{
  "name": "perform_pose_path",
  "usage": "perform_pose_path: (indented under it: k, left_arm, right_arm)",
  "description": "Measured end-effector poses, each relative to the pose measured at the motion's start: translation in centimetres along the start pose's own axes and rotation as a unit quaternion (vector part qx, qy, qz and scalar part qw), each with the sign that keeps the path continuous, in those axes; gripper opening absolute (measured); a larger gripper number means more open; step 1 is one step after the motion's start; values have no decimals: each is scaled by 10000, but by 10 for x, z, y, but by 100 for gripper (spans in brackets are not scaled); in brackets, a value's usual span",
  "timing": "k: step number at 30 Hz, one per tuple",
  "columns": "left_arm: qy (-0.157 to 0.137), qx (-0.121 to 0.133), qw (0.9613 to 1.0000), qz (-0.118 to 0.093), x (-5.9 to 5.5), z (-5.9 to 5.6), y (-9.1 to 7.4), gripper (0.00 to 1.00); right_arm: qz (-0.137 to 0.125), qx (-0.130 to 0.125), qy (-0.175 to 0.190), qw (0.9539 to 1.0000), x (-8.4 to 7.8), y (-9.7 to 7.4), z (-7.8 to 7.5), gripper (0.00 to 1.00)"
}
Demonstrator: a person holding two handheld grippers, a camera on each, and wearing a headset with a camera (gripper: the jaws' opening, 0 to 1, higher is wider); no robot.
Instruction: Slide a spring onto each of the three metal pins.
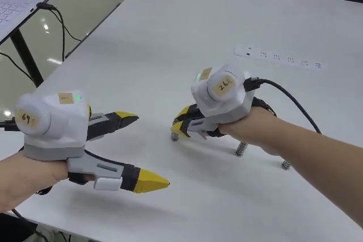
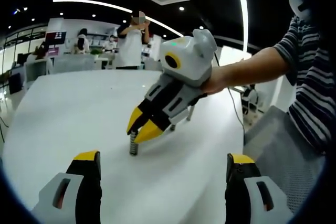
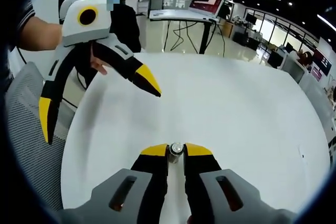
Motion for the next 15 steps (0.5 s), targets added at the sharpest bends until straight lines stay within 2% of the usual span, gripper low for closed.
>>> perform_pose_path:
  k: [2, 5, 8, 11, 15]
  left_arm:
    - [-10, -10, 10000, 7, 0, 0, 1, 97]
    - [-9, -29, 10000, 16, 0, -1, 2, 97]
    - [-3, -56, 10000, 22, 2, -1, 3, 97]
    - [10, -63, 10000, 18, 5, 0, 4, 97]
    - [29, -98, 9999, -1, 10, 0, 8, 97]
  right_arm:
    - [13, 7, 8, 10000, 0, 1, 0, 9]
    - [44, -2, 178, 9998, -1, 0, 0, 15]
    - [-76, -39, 221, 9997, 0, -7, -1, 15]
    - [-230, -113, 478, 9985, 2, -16, -4, 20]
    - [-416, -160, 624, 9971, 2, -28, -5, 22]
Point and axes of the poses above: the centre of the closed fingertips' face, and the gripper's own axes: y roughly forward along the fingers, z roughly to its left, x roughly out of its top, the point moved 6 cm from there along -y, roughly backward along the fingers, and after that the axes turned 9 degrees about -x, right-handed, at the moved point
